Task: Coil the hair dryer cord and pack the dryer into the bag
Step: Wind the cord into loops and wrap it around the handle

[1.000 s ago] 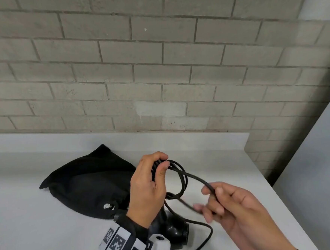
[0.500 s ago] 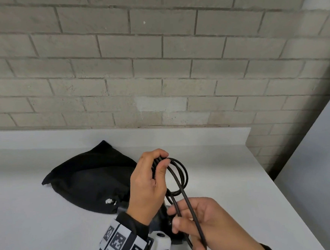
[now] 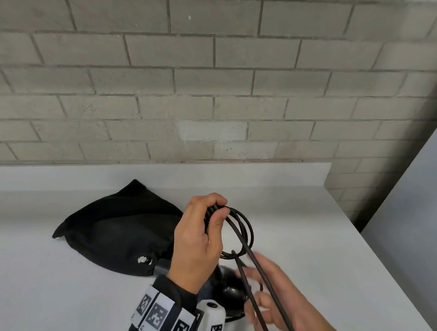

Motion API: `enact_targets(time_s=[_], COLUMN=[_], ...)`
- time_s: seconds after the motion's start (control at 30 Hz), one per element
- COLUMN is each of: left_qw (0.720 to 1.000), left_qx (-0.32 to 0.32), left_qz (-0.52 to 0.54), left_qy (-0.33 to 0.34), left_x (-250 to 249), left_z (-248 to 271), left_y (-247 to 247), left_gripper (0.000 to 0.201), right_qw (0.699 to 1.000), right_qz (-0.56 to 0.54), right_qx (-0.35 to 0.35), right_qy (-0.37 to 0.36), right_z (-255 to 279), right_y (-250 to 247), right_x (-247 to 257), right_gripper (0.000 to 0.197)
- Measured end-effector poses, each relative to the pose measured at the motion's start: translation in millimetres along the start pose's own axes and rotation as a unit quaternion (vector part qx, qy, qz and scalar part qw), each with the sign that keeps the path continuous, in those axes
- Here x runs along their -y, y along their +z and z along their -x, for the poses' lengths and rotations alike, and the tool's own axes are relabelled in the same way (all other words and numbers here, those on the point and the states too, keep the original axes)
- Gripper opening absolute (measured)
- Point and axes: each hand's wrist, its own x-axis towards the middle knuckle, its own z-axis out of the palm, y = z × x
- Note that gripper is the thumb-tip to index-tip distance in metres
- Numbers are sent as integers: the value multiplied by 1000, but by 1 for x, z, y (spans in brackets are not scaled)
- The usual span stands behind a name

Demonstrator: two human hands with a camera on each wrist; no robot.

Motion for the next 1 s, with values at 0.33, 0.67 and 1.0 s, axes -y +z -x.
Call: enact_targets(time_s=[0.33, 0.67, 1.0], left_qw=[1000, 1000, 1000], left_qx=[-10, -8, -14], left_qz=[-3, -6, 1], left_qy=[-3, -14, -23], left_x=[4, 3, 2], left_z=[0, -1, 0], left_y=[-5, -3, -1], left_gripper=[14, 19, 18], right_qw=[850, 689, 904], right_qz=[478, 573, 99], right_qx=[-70, -168, -166], right_qy=[-209, -410, -381], right_z=[-9, -22, -10], right_y=[-11, -29, -9], right_x=[-12, -6, -3], right_gripper=[63, 43, 32])
